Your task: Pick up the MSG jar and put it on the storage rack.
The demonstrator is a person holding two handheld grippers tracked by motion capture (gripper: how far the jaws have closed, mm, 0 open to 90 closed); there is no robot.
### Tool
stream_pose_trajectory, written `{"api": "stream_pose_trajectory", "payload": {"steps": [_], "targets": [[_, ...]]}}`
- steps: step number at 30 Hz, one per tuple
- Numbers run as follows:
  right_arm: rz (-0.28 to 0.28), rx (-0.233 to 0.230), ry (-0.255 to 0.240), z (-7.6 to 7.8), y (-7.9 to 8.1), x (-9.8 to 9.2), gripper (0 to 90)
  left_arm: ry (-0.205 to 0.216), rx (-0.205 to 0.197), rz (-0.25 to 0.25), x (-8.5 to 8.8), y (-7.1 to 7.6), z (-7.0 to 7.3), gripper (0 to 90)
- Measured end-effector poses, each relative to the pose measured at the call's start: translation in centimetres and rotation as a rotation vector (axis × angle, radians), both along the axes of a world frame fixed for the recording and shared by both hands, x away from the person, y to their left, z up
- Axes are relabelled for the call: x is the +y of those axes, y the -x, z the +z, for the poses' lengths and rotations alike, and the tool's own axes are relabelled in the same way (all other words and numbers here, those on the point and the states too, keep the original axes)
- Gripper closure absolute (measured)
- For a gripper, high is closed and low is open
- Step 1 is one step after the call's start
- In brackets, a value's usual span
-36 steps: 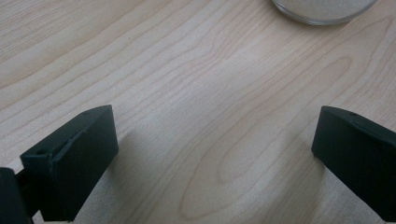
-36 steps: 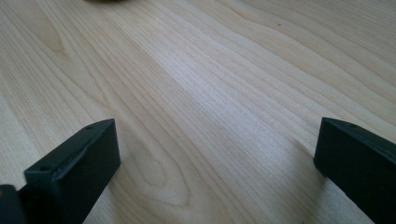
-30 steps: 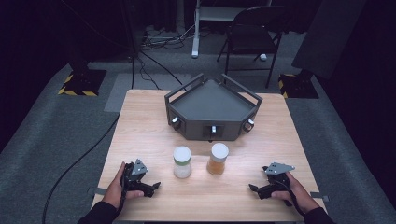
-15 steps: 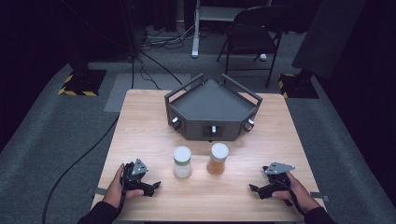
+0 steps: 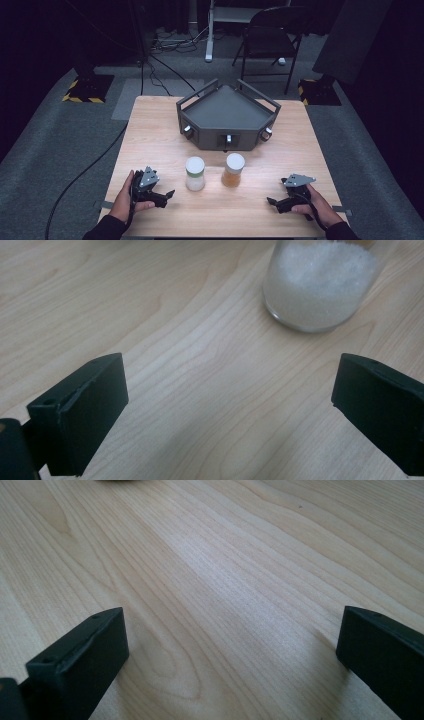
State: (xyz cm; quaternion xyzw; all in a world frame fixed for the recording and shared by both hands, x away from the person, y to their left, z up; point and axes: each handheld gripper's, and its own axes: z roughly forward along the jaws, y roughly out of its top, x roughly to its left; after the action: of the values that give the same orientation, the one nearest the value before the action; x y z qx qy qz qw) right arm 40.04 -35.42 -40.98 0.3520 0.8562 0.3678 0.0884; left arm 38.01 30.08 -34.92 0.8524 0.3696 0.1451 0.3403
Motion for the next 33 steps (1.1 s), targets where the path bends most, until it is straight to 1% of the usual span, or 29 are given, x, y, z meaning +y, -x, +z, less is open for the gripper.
{"api": "stream_pose_trajectory", "payload": {"steps": [4, 9, 10, 13, 20, 24, 28, 33], "targets": [[0.001, 0.000, 0.000, 0.0, 0.0, 0.0, 0.2, 0.027, -0.016, -0.007, -0.1, 0.2, 0.4, 1.5], [0.001, 0.000, 0.000, 0.0, 0.0, 0.0, 0.2, 0.032, -0.033, -0.021, -0.7, 0.3, 0.9, 1.5], [0.001, 0.000, 0.000, 0.0, 0.0, 0.0, 0.2, 0.040, -0.039, -0.024, -0.8, 0.4, 1.0, 1.5], [0.001, 0.000, 0.000, 0.0, 0.0, 0.0, 0.1, 0.042, -0.043, -0.044, -1.1, 0.3, 1.3, 1.3], [0.000, 0.000, 0.000, 0.0, 0.0, 0.0, 0.1, 0.054, -0.041, -0.064, -1.8, 0.1, 1.5, 1.4], [0.001, 0.000, 0.000, 0.0, 0.0, 0.0, 0.1, 0.048, -0.036, -0.082, -2.3, -0.1, 1.6, 1.3], [0.001, 0.000, 0.000, 0.0, 0.0, 0.0, 0.2, 0.061, -0.030, -0.080, -2.6, -0.3, 1.4, 1.4], [0.001, 0.000, 0.000, 0.0, 0.0, 0.0, 0.2, 0.064, -0.025, -0.087, -3.0, -0.5, 1.3, 1.3]]}}
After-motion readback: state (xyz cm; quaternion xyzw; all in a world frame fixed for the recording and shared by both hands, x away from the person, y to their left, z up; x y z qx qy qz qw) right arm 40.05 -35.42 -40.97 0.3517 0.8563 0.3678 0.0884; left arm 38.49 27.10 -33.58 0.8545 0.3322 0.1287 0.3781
